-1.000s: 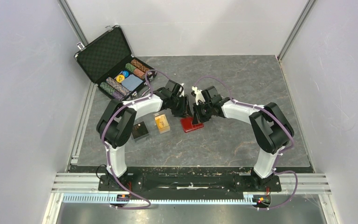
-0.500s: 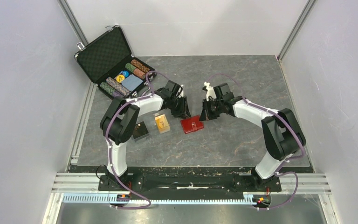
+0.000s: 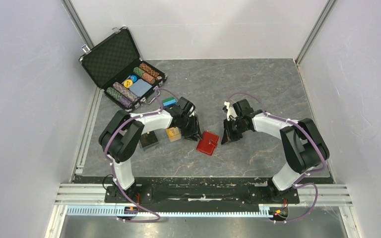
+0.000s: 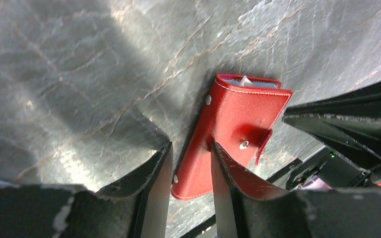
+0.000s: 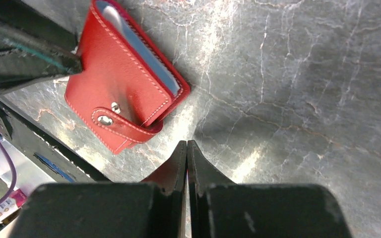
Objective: Put the credit cards into the card holder
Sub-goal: Close the card holder at the center of the board.
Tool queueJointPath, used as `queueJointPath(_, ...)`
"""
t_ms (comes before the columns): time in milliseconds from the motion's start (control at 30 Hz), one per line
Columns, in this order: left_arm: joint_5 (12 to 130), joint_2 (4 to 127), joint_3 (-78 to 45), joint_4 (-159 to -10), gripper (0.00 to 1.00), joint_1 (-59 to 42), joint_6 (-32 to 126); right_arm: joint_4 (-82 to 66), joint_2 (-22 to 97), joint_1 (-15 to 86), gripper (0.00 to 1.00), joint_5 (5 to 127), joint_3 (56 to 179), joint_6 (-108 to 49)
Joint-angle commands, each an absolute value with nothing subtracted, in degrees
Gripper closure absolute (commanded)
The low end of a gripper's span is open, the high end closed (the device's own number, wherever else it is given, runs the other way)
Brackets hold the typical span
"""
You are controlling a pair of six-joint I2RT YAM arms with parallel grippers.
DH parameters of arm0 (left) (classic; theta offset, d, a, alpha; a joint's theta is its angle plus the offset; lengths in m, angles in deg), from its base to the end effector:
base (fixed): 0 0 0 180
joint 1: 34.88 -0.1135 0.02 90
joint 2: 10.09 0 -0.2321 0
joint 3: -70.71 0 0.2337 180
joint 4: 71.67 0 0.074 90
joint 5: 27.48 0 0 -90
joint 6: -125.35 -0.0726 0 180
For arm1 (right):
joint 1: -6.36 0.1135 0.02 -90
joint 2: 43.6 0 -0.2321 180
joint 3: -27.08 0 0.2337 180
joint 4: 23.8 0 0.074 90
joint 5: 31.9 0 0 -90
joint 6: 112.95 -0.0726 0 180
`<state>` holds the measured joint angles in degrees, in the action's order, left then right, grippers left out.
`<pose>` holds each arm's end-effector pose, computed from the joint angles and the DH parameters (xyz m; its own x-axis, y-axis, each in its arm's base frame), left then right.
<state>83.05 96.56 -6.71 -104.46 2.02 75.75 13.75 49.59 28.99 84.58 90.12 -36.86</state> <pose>0.2702 -0.2347 0.0964 -0.9875 -0.0175 -0.1566 0.0707 0.8387 -0.5399 0.2531 0.1406 0.0993 -0.9493 -0.1626 -0.2692 -0.2806 0.8243 0.4917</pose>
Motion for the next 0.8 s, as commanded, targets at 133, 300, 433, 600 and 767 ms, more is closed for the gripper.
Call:
queueJointPath(133, 83.1, 93.7, -3.6, -108.2, 0.56, 2.6, 79.6, 9.5, 58.1, 29.2, 1.00, 88.6, 97.8, -37.0)
queueJointPath(300, 82.0, 93.0, -4.1, -107.4, 0.50, 2.6, 78.9, 8.7, 61.6, 30.3, 1.00, 88.0, 101.8, -37.1)
queueJointPath(433, 79.8, 90.8, -6.1, -109.1, 0.46, 2.6, 76.5, 10.0, 60.3, 30.2, 1.00, 84.8, 101.7, -35.7)
queueJointPath(600, 81.8, 88.6, -5.8, -106.1, 0.46, 2.7, 76.2, 12.4, 57.1, 30.0, 1.00, 81.7, 102.1, -33.7)
queueJointPath(767, 85.8, 87.2, -4.5, -100.8, 0.54, 2.7, 77.3, 14.3, 53.9, 30.0, 1.00, 81.1, 102.2, -32.8)
